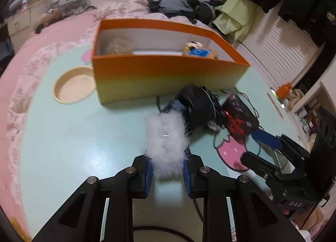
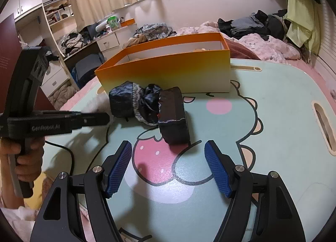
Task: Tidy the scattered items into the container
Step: 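Pick the white fluffy pom-pom from the box with the left gripper, set it down, then grasp the brown bear plush with the right gripper, lower it onto the table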
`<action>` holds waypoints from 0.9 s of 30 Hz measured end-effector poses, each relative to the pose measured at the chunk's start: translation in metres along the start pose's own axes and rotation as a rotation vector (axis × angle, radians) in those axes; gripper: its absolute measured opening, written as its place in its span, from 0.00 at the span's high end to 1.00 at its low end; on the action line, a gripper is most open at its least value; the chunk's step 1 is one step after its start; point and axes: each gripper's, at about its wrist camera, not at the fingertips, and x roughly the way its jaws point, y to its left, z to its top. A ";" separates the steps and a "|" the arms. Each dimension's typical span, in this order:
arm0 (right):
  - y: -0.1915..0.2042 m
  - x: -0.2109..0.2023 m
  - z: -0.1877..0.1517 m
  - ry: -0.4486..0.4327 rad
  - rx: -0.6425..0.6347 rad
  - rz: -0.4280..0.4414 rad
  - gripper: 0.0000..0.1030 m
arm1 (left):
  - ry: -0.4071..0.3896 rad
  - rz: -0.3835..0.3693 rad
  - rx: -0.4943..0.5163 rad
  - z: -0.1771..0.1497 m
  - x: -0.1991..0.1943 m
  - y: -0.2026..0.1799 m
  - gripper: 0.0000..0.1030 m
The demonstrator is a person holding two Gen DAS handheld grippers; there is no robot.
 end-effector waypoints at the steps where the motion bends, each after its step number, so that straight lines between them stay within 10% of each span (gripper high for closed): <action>1: 0.000 0.000 0.000 -0.001 0.000 -0.002 0.30 | -0.012 0.001 0.007 -0.003 -0.001 -0.002 0.75; 5: -0.008 -0.003 0.001 -0.010 0.041 0.007 0.30 | -0.102 0.024 -0.014 -0.010 -0.012 0.000 0.35; 15: -0.014 -0.022 0.092 -0.034 0.014 -0.086 0.35 | -0.153 0.038 -0.085 -0.021 -0.013 0.006 0.29; 27: -0.018 0.096 0.183 0.320 -0.015 -0.210 0.49 | -0.167 0.101 -0.026 -0.032 -0.009 -0.005 0.22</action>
